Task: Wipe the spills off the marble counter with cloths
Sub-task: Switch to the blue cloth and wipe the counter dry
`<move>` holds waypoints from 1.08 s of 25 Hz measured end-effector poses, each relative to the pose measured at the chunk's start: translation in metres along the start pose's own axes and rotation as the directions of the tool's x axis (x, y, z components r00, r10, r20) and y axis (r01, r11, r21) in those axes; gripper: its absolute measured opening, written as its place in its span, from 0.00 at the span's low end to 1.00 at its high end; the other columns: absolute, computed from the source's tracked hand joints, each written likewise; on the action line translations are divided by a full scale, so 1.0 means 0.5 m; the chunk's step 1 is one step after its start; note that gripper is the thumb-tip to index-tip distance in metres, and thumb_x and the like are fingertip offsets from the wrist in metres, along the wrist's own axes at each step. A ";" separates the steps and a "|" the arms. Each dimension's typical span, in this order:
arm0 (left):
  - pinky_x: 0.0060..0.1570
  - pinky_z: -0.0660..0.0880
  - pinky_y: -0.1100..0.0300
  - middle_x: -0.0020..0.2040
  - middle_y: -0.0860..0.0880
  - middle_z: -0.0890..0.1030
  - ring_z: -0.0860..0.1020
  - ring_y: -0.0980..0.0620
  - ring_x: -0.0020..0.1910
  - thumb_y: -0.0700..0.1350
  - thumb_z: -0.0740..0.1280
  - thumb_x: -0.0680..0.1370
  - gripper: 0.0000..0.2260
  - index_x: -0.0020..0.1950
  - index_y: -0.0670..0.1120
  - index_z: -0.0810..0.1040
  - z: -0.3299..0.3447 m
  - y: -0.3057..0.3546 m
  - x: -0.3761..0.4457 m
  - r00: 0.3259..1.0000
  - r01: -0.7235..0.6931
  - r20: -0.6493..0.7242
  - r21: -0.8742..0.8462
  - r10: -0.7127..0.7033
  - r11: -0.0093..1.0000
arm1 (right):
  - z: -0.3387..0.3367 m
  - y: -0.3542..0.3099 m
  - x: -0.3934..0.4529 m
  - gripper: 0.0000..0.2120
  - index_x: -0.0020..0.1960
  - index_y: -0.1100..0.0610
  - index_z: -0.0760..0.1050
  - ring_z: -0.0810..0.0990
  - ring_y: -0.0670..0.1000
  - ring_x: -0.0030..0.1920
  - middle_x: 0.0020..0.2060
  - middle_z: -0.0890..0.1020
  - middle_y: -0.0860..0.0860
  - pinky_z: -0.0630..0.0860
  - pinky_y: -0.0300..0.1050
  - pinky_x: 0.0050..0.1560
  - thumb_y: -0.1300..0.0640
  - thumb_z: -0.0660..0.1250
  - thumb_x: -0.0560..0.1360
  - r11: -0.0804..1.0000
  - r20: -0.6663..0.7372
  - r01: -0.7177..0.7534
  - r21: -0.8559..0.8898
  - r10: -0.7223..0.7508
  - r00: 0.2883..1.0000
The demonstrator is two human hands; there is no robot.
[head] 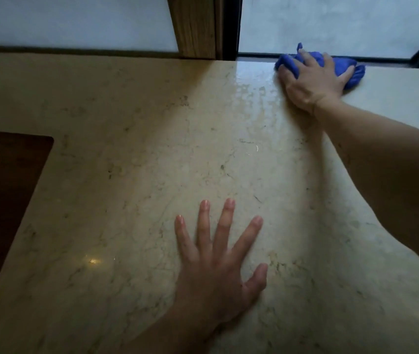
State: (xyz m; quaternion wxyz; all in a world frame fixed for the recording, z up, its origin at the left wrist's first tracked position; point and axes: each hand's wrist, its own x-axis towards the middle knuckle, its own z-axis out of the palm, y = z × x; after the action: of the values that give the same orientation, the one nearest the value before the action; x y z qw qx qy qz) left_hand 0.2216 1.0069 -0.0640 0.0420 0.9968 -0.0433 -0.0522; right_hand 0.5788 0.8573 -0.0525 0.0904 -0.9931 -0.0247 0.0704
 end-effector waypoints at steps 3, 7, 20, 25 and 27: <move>0.67 0.50 0.22 0.82 0.45 0.53 0.50 0.34 0.80 0.68 0.55 0.76 0.33 0.80 0.61 0.55 0.002 -0.003 0.000 0.999 0.013 0.033 0.003 -0.014 1.000 | 0.012 -0.005 -0.047 0.27 0.76 0.32 0.54 0.48 0.58 0.79 0.80 0.53 0.42 0.38 0.79 0.68 0.31 0.41 0.78 0.993 0.014 0.112 -0.035 -0.112 0.994; 0.69 0.43 0.23 0.83 0.47 0.44 0.42 0.36 0.80 0.70 0.48 0.77 0.32 0.80 0.64 0.45 0.000 -0.008 0.003 0.997 0.002 0.072 0.010 -0.002 1.000 | 0.035 -0.021 -0.179 0.27 0.76 0.32 0.52 0.48 0.57 0.79 0.80 0.54 0.42 0.38 0.77 0.69 0.31 0.40 0.78 0.978 0.014 0.202 -0.048 -0.202 0.979; 0.72 0.45 0.29 0.78 0.49 0.63 0.55 0.43 0.79 0.55 0.55 0.76 0.25 0.73 0.55 0.67 -0.002 -0.035 -0.008 0.996 -0.077 -0.064 -0.274 0.062 0.959 | 0.149 0.013 -0.999 0.26 0.76 0.32 0.52 0.50 0.51 0.79 0.78 0.56 0.38 0.48 0.70 0.73 0.31 0.41 0.79 0.998 -0.012 0.040 -0.050 -0.040 0.999; 0.71 0.60 0.36 0.75 0.43 0.66 0.61 0.40 0.76 0.56 0.54 0.77 0.25 0.72 0.50 0.70 -0.016 -0.188 -0.042 0.973 -0.195 -0.148 -0.127 0.176 0.973 | 0.200 -0.010 -1.315 0.26 0.76 0.35 0.58 0.56 0.54 0.78 0.77 0.60 0.41 0.52 0.72 0.72 0.33 0.44 0.80 0.981 -0.067 -0.193 -0.038 0.190 0.980; 0.69 0.60 0.36 0.75 0.44 0.65 0.61 0.41 0.75 0.61 0.49 0.75 0.29 0.72 0.52 0.69 -0.027 -0.270 -0.059 0.985 -0.104 -0.145 -0.085 0.091 0.991 | 0.217 -0.036 -1.380 0.26 0.75 0.36 0.61 0.61 0.55 0.76 0.76 0.63 0.42 0.55 0.74 0.69 0.33 0.46 0.79 0.958 -0.074 -0.285 -0.040 0.282 0.957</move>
State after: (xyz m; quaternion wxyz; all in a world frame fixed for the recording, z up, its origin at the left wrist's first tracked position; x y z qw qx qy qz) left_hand 0.2050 1.1445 -0.0595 0.0936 0.9917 -0.0867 0.0182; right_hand -0.1198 0.8513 -0.0613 0.0551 -0.9901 0.1194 0.0484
